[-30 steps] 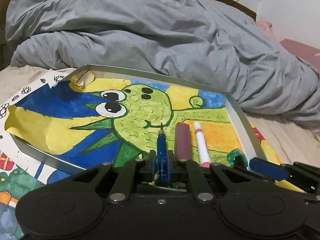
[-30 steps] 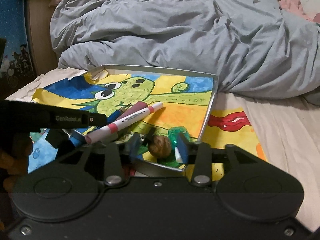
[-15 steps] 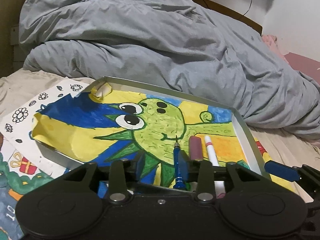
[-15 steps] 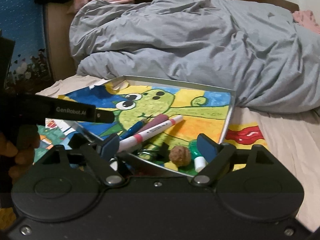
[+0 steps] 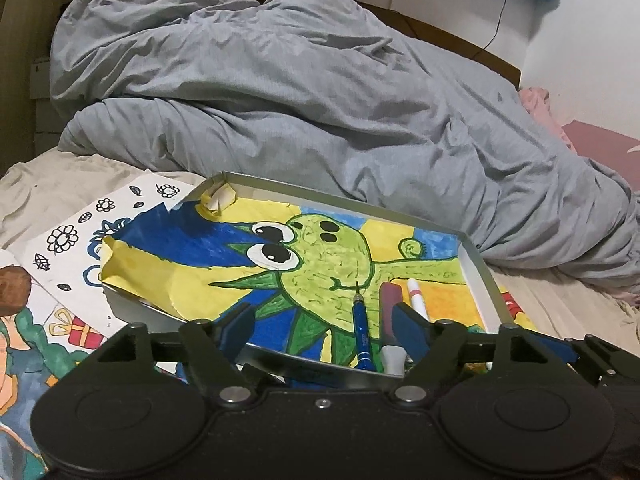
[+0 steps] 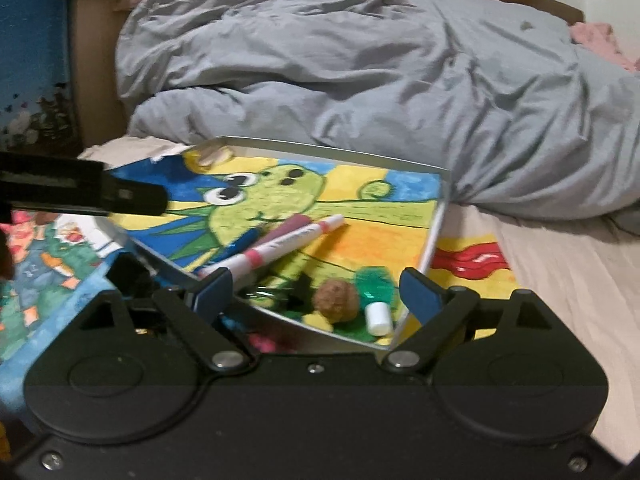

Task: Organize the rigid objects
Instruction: 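Withdraw both tools from the tray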

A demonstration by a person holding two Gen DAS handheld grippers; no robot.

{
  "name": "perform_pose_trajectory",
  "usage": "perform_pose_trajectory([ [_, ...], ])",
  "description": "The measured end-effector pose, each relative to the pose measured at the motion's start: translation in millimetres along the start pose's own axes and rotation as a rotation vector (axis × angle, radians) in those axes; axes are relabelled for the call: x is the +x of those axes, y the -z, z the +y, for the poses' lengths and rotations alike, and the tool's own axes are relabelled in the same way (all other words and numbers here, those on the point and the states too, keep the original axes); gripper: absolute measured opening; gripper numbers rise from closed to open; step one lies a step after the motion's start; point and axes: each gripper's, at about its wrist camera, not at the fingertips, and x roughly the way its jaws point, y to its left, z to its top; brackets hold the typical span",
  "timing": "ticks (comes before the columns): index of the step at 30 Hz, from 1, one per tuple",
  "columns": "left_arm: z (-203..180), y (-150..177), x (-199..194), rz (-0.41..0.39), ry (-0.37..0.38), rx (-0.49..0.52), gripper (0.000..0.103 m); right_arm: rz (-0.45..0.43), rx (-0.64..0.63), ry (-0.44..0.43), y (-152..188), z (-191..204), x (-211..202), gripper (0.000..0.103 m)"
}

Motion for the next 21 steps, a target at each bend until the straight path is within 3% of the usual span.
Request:
perform_pose_trajectory([
  [7,6,-3,-18,-0.006,-0.015,-0.011,0.082,-0.014,-0.011,-0.042,-1,5,-4,0.095],
  [15,14,-2,-45,-0.006,-0.044,-0.03,0.086,0.004,-0.031,0.03,0,8,4,0.098],
  [21,12,1,-66,-0.023,-0.055,-0.029,0.091,-0.037,-0.002,0.014,-10,6,-14,0.102],
])
